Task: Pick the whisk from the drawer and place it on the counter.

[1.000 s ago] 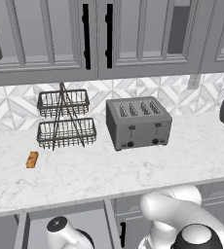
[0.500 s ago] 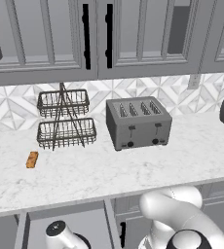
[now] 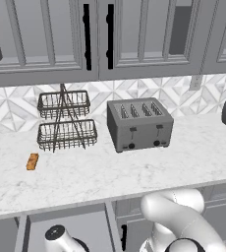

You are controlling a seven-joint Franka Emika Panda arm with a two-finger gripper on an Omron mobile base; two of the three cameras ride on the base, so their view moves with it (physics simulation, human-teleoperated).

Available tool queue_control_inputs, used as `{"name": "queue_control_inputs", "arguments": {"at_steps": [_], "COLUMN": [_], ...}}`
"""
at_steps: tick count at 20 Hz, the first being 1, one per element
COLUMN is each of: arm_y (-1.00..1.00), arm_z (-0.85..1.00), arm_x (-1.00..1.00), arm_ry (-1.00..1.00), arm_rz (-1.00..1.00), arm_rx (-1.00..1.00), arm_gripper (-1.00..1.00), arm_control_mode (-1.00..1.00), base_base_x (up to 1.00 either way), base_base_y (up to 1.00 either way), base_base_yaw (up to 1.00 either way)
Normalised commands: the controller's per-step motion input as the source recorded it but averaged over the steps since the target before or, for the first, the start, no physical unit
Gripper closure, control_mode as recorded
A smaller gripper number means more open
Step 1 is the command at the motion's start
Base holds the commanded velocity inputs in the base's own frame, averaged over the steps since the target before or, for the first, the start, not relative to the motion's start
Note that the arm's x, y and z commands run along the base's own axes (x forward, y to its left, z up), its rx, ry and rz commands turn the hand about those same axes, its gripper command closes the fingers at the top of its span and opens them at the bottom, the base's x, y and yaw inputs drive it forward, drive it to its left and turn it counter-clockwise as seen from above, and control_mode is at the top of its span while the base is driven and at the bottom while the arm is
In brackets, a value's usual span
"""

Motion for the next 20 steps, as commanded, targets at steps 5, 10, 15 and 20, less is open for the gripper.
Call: {"name": "queue_control_inputs", "arguments": {"at_steps": [5,10,15,20], "arm_y": [0.0,-0.05,-0.05,-0.02], "arm_z": [0.0,0.28,0.93,1.0], "arm_x": [0.0,-0.07,-0.26,-0.4], "arm_ry": [0.0,-0.01,0.0,0.0], "arm_rz": [0.0,0.0,0.0,0.0], "arm_rx": [0.0,0.0,0.0,0.0], "arm_gripper": [1.0,1.0,1.0,1.0], "arm_control_mode": [-1.0,-1.0,-1.0,-1.0], "base_base_x": [0.0,0.0,0.0,0.0], "base_base_y": [0.0,0.0,0.0,0.0], "base_base_yaw": [0.0,0.0,0.0,0.0]}}
